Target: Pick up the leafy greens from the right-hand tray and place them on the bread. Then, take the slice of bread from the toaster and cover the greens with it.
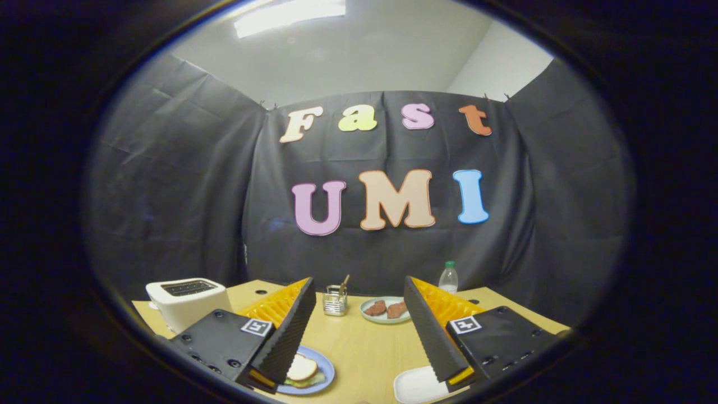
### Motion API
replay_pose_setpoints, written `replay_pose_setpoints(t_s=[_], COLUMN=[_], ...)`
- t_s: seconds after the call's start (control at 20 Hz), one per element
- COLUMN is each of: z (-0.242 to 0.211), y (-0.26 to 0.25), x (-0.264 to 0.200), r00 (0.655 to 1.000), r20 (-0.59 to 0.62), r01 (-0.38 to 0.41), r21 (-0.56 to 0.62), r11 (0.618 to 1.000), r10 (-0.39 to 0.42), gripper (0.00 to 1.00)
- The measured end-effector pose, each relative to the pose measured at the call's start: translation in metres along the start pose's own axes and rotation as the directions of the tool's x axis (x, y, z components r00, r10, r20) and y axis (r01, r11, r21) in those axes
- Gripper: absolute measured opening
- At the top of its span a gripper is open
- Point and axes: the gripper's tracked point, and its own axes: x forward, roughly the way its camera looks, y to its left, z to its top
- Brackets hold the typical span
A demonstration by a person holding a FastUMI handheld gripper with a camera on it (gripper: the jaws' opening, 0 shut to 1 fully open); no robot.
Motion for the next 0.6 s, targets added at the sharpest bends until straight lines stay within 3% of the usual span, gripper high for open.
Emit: replay_pose_setpoints(t_s=[0.3, 0.6], z=[0.017, -0.033], y=[-0.002, -0.008], x=[0.012, 0.004], r00=[1.000, 0.997], r20=[0.022, -0.069], r01=[0.010, -0.037], r21=[-0.004, 0.010], r11=[1.000, 0.999], r10=[-0.009, 0.038], gripper=[0.98, 0.98])
